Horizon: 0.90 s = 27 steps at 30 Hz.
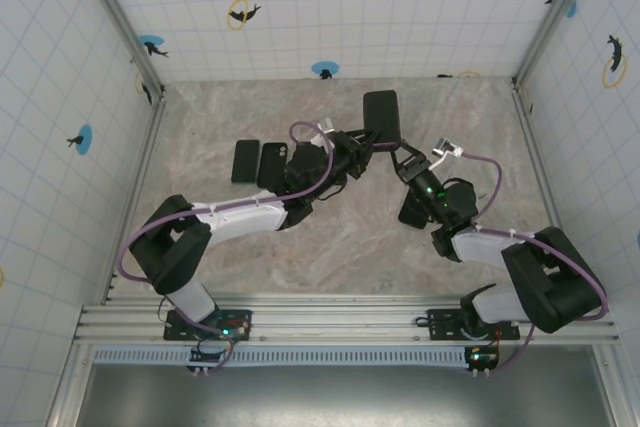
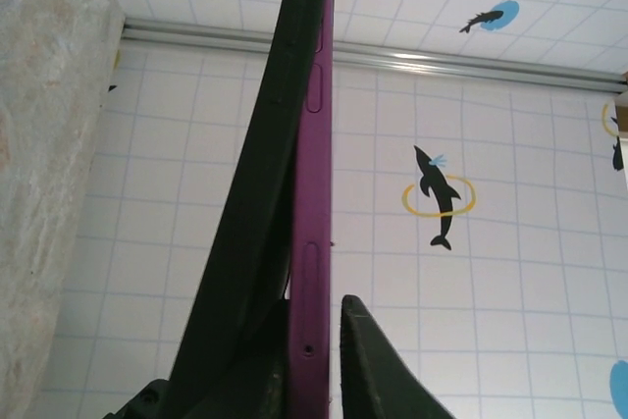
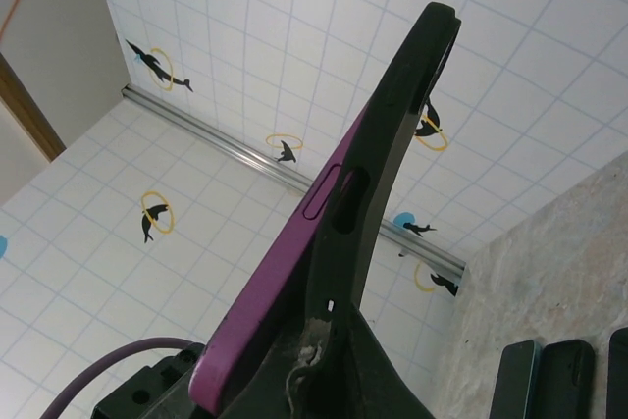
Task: Take the phone out of the phone case
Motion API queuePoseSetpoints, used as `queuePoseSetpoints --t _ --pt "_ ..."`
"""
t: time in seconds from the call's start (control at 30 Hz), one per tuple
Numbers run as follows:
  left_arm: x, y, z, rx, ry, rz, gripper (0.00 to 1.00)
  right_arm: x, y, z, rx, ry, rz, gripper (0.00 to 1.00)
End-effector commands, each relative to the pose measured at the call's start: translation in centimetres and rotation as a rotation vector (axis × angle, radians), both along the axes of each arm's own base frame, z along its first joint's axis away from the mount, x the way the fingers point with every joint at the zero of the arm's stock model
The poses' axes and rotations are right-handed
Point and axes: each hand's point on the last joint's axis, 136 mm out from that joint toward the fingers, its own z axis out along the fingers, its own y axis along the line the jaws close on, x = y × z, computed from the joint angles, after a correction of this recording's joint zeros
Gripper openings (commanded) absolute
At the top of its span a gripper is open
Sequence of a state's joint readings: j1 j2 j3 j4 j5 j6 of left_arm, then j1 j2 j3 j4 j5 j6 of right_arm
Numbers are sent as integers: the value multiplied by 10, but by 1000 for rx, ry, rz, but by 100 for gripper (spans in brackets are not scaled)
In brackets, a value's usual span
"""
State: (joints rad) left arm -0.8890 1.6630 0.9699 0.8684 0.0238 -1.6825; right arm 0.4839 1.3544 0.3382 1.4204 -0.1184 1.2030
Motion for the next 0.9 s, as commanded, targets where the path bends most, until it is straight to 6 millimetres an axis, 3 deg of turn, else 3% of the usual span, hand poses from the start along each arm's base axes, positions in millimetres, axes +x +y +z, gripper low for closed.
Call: queuePoseSetpoints --t 0.0,0.17,0.37,0.73,0.87 --pt "5 2 36 -78 -70 9 10 -11 2 13 4 -66 18 1" --pt "2 -1 44 -88 -86 -12 4 0 4 -7 -66 13 -10 1" --pt "-4 -2 61 -85 -112 -36 1 17 -12 -45 -197 153 -138 1" --pt "-19 -14 63 -113 -65 -107 0 40 -46 -64 -317 215 -312 1" --pt "-19 -9 66 -86 -74 -94 0 39 -39 -59 -299 188 -287 0"
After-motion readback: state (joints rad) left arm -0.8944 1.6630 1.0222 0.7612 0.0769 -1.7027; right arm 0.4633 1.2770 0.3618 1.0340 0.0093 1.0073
